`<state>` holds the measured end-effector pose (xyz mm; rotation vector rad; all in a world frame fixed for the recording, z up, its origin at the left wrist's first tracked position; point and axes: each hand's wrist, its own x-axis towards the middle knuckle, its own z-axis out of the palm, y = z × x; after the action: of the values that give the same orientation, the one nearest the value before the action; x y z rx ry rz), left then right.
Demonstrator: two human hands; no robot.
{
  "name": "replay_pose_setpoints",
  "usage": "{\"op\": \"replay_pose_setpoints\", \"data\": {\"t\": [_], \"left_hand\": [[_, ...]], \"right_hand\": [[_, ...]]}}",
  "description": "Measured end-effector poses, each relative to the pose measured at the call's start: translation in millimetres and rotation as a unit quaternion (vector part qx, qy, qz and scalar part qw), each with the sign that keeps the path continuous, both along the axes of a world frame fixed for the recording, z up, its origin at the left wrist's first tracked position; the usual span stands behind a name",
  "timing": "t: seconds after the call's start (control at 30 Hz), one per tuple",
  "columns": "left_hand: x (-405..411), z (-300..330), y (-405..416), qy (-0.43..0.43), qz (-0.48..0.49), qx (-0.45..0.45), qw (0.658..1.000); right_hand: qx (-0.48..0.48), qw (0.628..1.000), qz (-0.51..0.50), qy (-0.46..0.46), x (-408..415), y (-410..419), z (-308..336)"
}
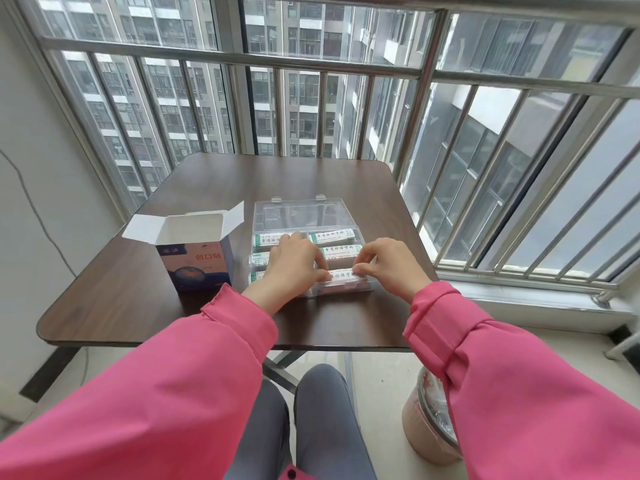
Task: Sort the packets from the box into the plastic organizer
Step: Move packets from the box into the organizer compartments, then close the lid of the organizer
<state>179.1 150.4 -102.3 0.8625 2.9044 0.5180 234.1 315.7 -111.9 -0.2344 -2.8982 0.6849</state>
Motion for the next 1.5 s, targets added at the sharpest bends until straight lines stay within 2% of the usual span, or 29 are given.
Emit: {"op": "replay_pose_setpoints", "data": {"t": [0.17, 0.3, 0.37, 0.43, 0.5, 0.6, 0.73, 0.87, 1.03, 1.17, 1.37, 1.5], "left_hand": [[0.1, -1.1, 0.9, 0.001, 0.017, 0.017, 1.0], [-7.7, 3.7, 2.0, 0.012, 0.028, 0.062, 0.998], [-14.1, 9.5, 3.4, 0.024, 0.041, 0.099, 0.994], [-20.8, 16.4, 3.6, 0.023, 0.047, 0.108, 0.993], [-26.8, 20.4, 2.0, 0.007, 0.041, 0.084, 0.996], [-36.7, 19.0, -0.3, -0.015, 0.032, 0.019, 0.999], [-48.3, 14.6, 3.8, -0.025, 0.034, -0.044, 0.998], [-55.6, 12.4, 8.0, -0.058, 0.043, -0.062, 0.995], [-61.2, 6.3, 8.0, -0.061, 0.049, -0.072, 0.994], [-61.0, 5.1, 9.0, -0.047, 0.057, -0.077, 0.994], [-57.9, 6.9, 9.0, -0.024, 0.059, -0.037, 0.997], [-56.0, 8.0, 9.6, -0.034, 0.054, -0.046, 0.997]], "right_hand": [[-0.009, 1.0, -0.012, -0.001, -1.2, 0.1, -0.8], [-0.05, 0.998, -0.033, 0.036, -2.3, 6.6, 13.5], [-0.096, 0.992, -0.056, 0.059, -8.9, 13.7, 21.5], [-0.186, 0.976, -0.084, 0.08, -21.9, 22.5, 24.6], [-0.271, 0.952, -0.112, 0.082, -38.2, 29.6, 24.0], [-0.352, 0.926, -0.132, 0.027, -61.6, 33.1, 19.5], [-0.381, 0.911, -0.138, -0.075, -87.5, 31.0, 7.4], [-0.45, 0.876, -0.152, -0.088, -107.4, 31.2, -0.2], [-0.471, 0.86, -0.173, -0.094, -117.7, 35.5, -7.6], [-0.498, 0.847, -0.174, -0.061, -118.9, 33.5, -7.1], [-0.471, 0.872, -0.129, -0.028, -113.5, 32.7, 2.7], [-0.463, 0.882, -0.086, -0.018, -111.5, 31.9, 4.2]]}}
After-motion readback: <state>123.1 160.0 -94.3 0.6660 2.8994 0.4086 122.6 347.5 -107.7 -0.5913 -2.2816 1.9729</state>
